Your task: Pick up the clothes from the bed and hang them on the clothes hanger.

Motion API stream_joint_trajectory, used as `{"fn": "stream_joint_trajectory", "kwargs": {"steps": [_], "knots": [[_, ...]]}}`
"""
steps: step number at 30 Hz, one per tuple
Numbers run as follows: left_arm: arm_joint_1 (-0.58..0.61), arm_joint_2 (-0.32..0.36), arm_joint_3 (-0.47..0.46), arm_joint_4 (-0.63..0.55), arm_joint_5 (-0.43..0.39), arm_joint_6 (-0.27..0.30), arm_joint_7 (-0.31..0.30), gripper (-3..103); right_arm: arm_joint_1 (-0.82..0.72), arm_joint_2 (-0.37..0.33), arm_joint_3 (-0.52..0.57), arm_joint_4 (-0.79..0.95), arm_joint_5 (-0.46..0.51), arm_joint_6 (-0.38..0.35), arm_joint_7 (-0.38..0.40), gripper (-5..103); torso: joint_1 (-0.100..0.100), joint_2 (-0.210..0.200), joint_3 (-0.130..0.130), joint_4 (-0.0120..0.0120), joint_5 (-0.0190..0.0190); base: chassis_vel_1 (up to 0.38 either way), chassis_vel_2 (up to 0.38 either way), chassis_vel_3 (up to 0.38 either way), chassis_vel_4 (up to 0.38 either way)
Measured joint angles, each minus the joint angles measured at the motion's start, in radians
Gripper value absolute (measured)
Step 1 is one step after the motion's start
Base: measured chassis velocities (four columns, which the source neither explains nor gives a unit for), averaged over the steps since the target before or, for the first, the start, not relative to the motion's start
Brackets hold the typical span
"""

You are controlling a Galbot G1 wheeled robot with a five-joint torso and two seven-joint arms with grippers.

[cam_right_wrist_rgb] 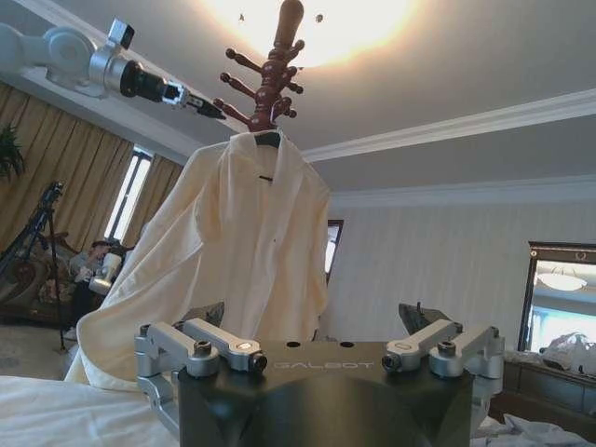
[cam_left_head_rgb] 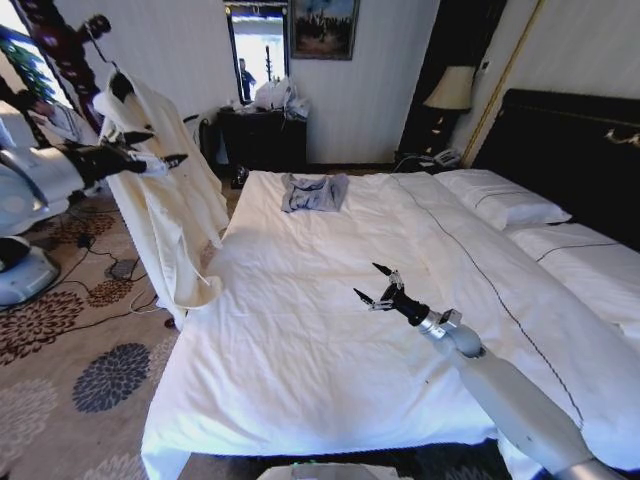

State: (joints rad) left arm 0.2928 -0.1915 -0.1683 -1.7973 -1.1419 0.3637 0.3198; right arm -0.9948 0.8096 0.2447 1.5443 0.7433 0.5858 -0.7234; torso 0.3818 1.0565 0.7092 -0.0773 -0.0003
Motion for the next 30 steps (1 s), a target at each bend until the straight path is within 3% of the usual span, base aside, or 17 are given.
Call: {"fn": "stream_joint_trajectory", "kwargs": {"steps": [2, 5, 6, 7, 8, 9, 10, 11, 12, 15, 17, 19, 22, 26, 27, 28, 30], "knots": [[0.039, 0.01, -0.041, -0.07, -0.078, 0.0, -0.091, 100, -0.006, 0.001, 0.007, 0.003, 0.001, 0.001, 0.003, 100, 0.0, 0.0, 0.0, -0.0005, 0.0009, 0.0, 0.0, 0.0, 0.0], [0.072, -0.012, -0.059, -0.174, -0.218, 0.027, -0.339, 100, -0.01, 0.008, 0.023, 0.038, 0.035, -0.014, 0.048, 100, 0.0, 0.0, 0.0, -0.0002, 0.0011, 0.0, 0.0, 0.0, 0.0], [0.072, -0.012, -0.059, -0.174, -0.218, 0.027, -0.339, 100, -0.01, 0.008, 0.023, 0.038, 0.035, -0.014, 0.048, 100, 0.0, 0.0, 0.0, -0.0002, 0.0011, 0.0, 0.0, 0.0, 0.0], [0.099, -0.053, -0.06, -0.235, -0.28, 0.019, -0.529, 100, -0.018, 0.011, 0.047, 0.075, 0.072, -0.042, 0.115, 100, 0.0, 0.0, 0.0, 0.0001, 0.0008, 0.0, 0.0, 0.0, 0.0], [0.123, -0.083, -0.06, -0.271, -0.297, 0.006, -0.638, 100, -0.032, 0.012, 0.072, 0.108, 0.087, -0.063, 0.188, 100, 0.0, 0.0, 0.0, 0.0, 0.0005, 0.0, 0.0, 0.0, 0.0], [0.155, -0.112, -0.062, -0.302, -0.298, -0.002, -0.719, 100, -0.052, 0.012, 0.104, 0.142, 0.097, -0.087, 0.264, 100, 0.0, 0.0, 0.0, -0.0002, 0.0003, 0.0, 0.0, 0.0, 0.0], [0.182, -0.131, -0.067, -0.318, -0.284, -0.007, -0.754, 100, -0.075, 0.013, 0.134, 0.172, 0.101, -0.106, 0.322, 100, 0.0, 0.0, 0.0, -0.0003, 0.0005, 0.0, 0.0, 0.0, 0.0], [0.268, -0.185, -0.083, -0.348, -0.208, -0.018, -0.795, 100, -0.147, 0.021, 0.218, 0.24, 0.1, -0.144, 0.442, 100, 0.0, 0.0, 0.0, -0.0004, 0.0006, 0.0, 0.0, 0.0, 0.0], [0.268, -0.185, -0.083, -0.348, -0.208, -0.018, -0.795, 100, -0.147, 0.021, 0.218, 0.24, 0.1, -0.144, 0.442, 100, 0.0, 0.0, 0.0, -0.0004, 0.0006, 0.0, 0.0, 0.0, 0.0], [0.437, -0.254, -0.133, -0.38, -0.051, -0.035, -0.809, 100, -0.257, 0.051, 0.323, 0.324, 0.092, -0.193, 0.6, 100, 0.0, 0.0, 0.0, -0.0025, -0.0002, 0.0, 0.0, 0.0, 0.0], [0.527, -0.271, -0.175, -0.391, 0.009, -0.048, -0.81, 100, -0.284, 0.066, 0.344, 0.349, 0.091, -0.203, 0.65, 100, 0.0, 0.0, 0.0, -0.0019, 0.0008, 0.0, 0.0, 0.0, 0.0], [0.763, -0.329, -0.262, -0.402, 0.15, -0.089, -0.823, 100, -0.348, 0.104, 0.385, 0.399, 0.082, -0.216, 0.729, 100, 0.0, 0.0, 0.0, 0.0005, 0.0003, 0.0, 0.0, 0.0, 0.0], [0.994, -0.415, -0.291, -0.396, 0.323, -0.182, -0.886, 100, -0.429, 0.162, 0.426, 0.465, 0.038, -0.218, 0.766, 100, 0.0, 0.0, 0.0, 0.0004, 0.0, 0.0, 0.0, 0.0, 0.0], [1.112, -0.507, -0.312, -0.414, 0.42, -0.209, -0.904, 100, -0.492, 0.236, 0.435, 0.522, -0.016, -0.206, 0.784, 100, 0.0, 0.0, 0.0, -0.0002, 0.0004, 0.0, 0.0, 0.0, 0.0], [1.157, -0.583, -0.324, -0.424, 0.497, -0.221, -0.872, 100, -0.528, 0.286, 0.429, 0.544, -0.057, -0.199, 0.786, 100, 0.0, 0.0, 0.0, -0.0002, 0.0009, 0.0, 0.0, 0.0, 0.0], [1.157, -0.583, -0.324, -0.424, 0.497, -0.221, -0.872, 100, -0.528, 0.286, 0.429, 0.544, -0.057, -0.199, 0.786, 100, 0.0, 0.0, 0.0, -0.0002, 0.0009, 0.0, 0.0, 0.0, 0.0], [1.196, -0.714, -0.335, -0.425, 0.621, -0.263, -0.799, 100, -0.574, 0.357, 0.409, 0.559, -0.124, -0.178, 0.786, 100, 0.0, 0.0, 0.0, -0.0005, 0.0002, 0.0, 0.0, 0.0, 0.0]]}}
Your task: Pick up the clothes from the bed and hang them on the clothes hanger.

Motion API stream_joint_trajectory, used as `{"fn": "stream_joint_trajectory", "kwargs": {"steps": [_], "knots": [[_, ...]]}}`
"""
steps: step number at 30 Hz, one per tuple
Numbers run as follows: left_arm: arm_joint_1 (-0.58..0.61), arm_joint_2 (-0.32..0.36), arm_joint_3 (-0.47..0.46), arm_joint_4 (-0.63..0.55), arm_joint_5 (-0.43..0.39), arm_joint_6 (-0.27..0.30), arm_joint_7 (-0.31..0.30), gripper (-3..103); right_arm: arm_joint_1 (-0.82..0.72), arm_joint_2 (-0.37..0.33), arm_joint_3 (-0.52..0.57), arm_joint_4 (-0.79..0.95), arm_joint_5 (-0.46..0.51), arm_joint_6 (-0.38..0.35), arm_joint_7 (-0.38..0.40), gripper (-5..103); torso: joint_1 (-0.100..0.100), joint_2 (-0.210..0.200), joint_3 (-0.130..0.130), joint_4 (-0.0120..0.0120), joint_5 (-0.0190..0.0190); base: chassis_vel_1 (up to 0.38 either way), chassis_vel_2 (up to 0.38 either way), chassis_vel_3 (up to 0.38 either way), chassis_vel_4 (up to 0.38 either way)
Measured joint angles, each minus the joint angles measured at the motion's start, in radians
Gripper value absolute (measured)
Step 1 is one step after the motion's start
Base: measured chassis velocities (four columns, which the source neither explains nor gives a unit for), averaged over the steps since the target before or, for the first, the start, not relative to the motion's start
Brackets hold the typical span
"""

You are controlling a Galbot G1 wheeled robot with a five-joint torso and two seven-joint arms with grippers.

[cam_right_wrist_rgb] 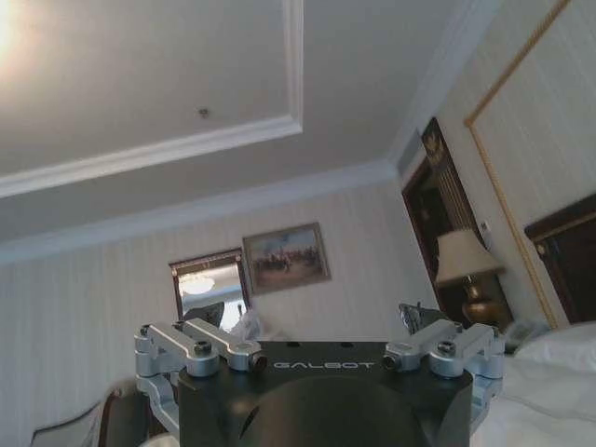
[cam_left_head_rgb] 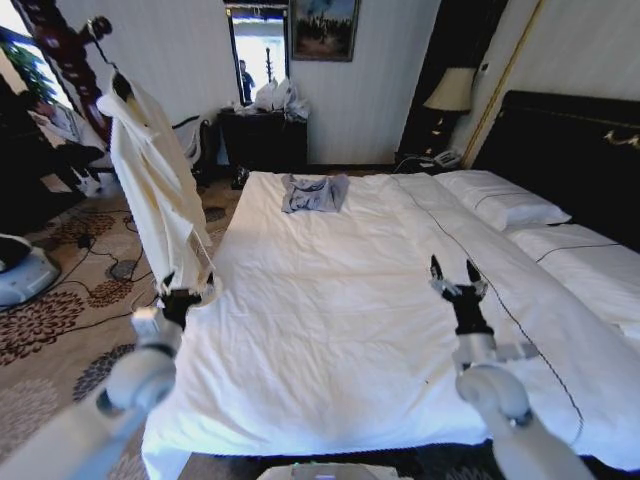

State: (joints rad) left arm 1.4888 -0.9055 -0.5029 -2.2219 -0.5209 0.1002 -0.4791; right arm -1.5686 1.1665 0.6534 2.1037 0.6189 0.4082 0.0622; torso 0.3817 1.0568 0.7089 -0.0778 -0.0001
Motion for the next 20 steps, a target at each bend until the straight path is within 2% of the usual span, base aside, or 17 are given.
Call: {"fn": "stream_joint_trajectory", "kwargs": {"steps": [1, 2, 3, 4, 5, 6, 7, 11, 15, 20], "knots": [[0.012, -0.073, -0.002, 0.006, 0.06, -0.06, 0.04, 100, -0.03, 0.041, -0.016, 0.011, -0.047, 0.01, -0.001, 100, 0.0, 0.0, 0.0, 0.0001, 0.0003, 0.0, 0.0, 0.0, 0.0], [0.012, -0.073, -0.002, 0.006, 0.06, -0.06, 0.04, 100, -0.03, 0.041, -0.016, 0.011, -0.047, 0.01, -0.001, 100, 0.0, 0.0, 0.0, 0.0001, 0.0003, 0.0, 0.0, 0.0, 0.0], [0.02, -0.137, -0.004, 0.008, 0.103, -0.107, 0.077, 100, -0.053, 0.062, -0.028, 0.019, -0.085, 0.014, -0.001, 100, 0.0, 0.0, 0.0, -0.0001, 0.0, 0.0, 0.0, 0.0, 0.0], [0.024, -0.166, -0.005, 0.007, 0.118, -0.124, 0.095, 100, -0.061, 0.069, -0.033, 0.024, -0.103, 0.016, -0.001, 100, 0.0, 0.0, 0.0, -0.0002, 0.0, 0.0, 0.0, 0.0, 0.0], [0.031, -0.225, -0.006, 0.002, 0.147, -0.142, 0.121, 100, -0.076, 0.079, -0.044, 0.034, -0.139, 0.018, -0.001, 100, 0.0, 0.0, 0.0, -0.0001, 0.0004, 0.0, 0.0, 0.0, 0.0], [0.037, -0.263, -0.005, -0.001, 0.17, -0.146, 0.139, 100, -0.085, 0.082, -0.052, 0.043, -0.164, 0.018, 0.002, 100, 0.0, 0.0, 0.0, -0.0001, 0.0003, 0.0, 0.0, 0.0, 0.0], [0.037, -0.263, -0.005, -0.001, 0.17, -0.146, 0.139, 100, -0.085, 0.082, -0.052, 0.043, -0.164, 0.018, 0.002, 100, 0.0, 0.0, 0.0, -0.0001, 0.0003, 0.0, 0.0, 0.0, 0.0], [0.096, -0.371, -0.004, -0.007, 0.27, -0.179, 0.217, 100, -0.108, 0.089, -0.077, 0.065, -0.24, 0.01, 0.029, 100, 0.0, 0.0, 0.0, 0.0, 0.0002, 0.0, 0.0, 0.0, 0.0], [0.121, -0.396, -0.019, -0.018, 0.295, -0.188, 0.246, 100, -0.119, 0.091, -0.08, 0.067, -0.253, 0.007, 0.027, 100, 0.0, 0.0, 0.0, 0.0003, 0.0004, 0.0, 0.0, 0.0, 0.0], [0.123, -0.397, -0.022, -0.019, 0.296, -0.189, 0.25, 100, -0.12, 0.09, -0.081, 0.067, -0.254, 0.006, 0.024, 100, 0.0, 0.0, 0.0, 0.0001, 0.0002, 0.0, 0.0, 0.0, 0.0]]}}
